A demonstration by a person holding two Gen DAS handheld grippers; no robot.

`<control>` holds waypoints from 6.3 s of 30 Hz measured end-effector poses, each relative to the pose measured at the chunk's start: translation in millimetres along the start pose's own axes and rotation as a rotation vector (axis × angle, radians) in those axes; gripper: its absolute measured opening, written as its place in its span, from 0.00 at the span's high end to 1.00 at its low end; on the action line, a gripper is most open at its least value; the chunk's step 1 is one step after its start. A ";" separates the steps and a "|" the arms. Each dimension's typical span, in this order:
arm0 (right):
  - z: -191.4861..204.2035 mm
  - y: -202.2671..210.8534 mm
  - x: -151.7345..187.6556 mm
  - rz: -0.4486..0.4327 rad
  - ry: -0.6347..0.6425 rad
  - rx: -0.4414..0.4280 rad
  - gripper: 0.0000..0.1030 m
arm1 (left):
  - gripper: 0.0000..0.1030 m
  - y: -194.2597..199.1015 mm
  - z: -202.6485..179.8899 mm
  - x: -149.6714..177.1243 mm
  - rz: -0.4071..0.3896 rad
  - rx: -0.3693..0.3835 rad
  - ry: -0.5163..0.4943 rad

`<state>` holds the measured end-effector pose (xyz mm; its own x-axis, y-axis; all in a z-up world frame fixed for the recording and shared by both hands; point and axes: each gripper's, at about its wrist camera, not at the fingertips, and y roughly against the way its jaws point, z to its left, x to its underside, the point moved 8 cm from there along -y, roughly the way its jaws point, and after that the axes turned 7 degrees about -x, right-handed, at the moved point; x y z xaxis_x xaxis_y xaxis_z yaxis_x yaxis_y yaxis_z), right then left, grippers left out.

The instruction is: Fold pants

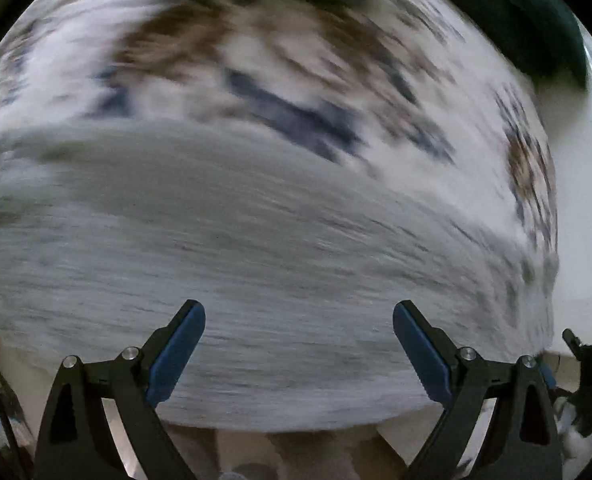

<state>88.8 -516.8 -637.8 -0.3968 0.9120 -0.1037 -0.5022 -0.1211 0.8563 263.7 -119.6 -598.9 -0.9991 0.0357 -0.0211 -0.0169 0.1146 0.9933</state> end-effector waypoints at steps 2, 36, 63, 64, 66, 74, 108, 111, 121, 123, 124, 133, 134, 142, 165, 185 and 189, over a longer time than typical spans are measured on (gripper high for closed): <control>-46.2 5.1 -22.0 -0.035 -0.040 0.003 0.09 | 0.07 -20.5 -46.1 6.3 0.036 -0.001 -0.059; -51.6 -111.4 -75.7 0.041 -0.134 -0.446 0.82 | 0.00 -134.3 -164.4 -20.6 0.090 -0.190 -0.158; 272.4 -145.0 235.6 0.100 0.768 -0.147 0.83 | 0.00 56.5 215.6 4.1 -0.109 -0.268 0.229; 277.9 -154.7 258.3 0.107 0.837 -0.117 0.83 | 0.00 57.2 230.6 7.5 -0.108 -0.282 0.252; 286.1 -172.1 297.6 0.128 0.947 -0.078 0.83 | 0.00 56.0 244.8 12.7 -0.111 -0.288 0.289; 287.7 -193.3 389.0 0.172 1.265 0.092 0.73 | 0.00 64.0 273.9 9.0 -0.137 -0.256 0.363; 142.7 -102.4 214.7 0.536 0.397 -0.062 0.24 | 0.73 -30.4 135.2 1.8 0.165 0.181 0.163; 158.3 -102.3 207.9 0.513 0.416 -0.063 0.24 | 0.67 -1.9 136.8 -13.1 0.082 0.145 0.132; 202.4 -156.1 145.1 0.505 0.453 -0.097 0.58 | 0.48 -33.0 110.0 -84.2 0.073 0.160 0.025; 205.4 -171.4 135.8 0.483 0.456 -0.051 0.82 | 0.64 -40.0 106.4 -91.6 0.049 0.125 -0.005; 209.4 -174.9 131.0 0.460 0.461 -0.048 0.87 | 0.74 -41.2 104.7 -95.8 0.030 0.113 -0.025; 214.2 -181.0 119.2 0.423 0.481 -0.023 0.97 | 0.76 -50.5 117.9 -125.7 0.002 0.086 0.027; 213.1 -180.5 120.0 0.433 0.476 -0.021 0.97 | 0.75 -47.3 118.7 -123.8 0.005 0.099 0.043; 223.6 -141.3 139.9 0.420 0.573 -0.006 0.26 | 0.06 40.3 166.3 -77.8 -0.208 0.136 0.190; 251.1 -203.0 304.8 0.605 0.840 0.142 0.25 | 0.08 -26.7 430.5 2.9 -0.415 0.350 1.105; 247.5 -193.9 309.1 0.608 0.845 0.077 0.25 | 0.75 124.7 355.4 28.4 -0.649 0.037 0.847; 248.4 -182.1 305.2 0.629 0.837 0.029 0.25 | 0.76 163.3 297.5 8.4 -0.717 0.083 0.700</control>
<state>249.9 -119.0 -699.6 -0.9907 0.1236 0.0564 -0.0068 -0.4601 0.8878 263.8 194.8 -470.7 -0.5522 -0.6573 -0.5129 -0.6472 -0.0498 0.7607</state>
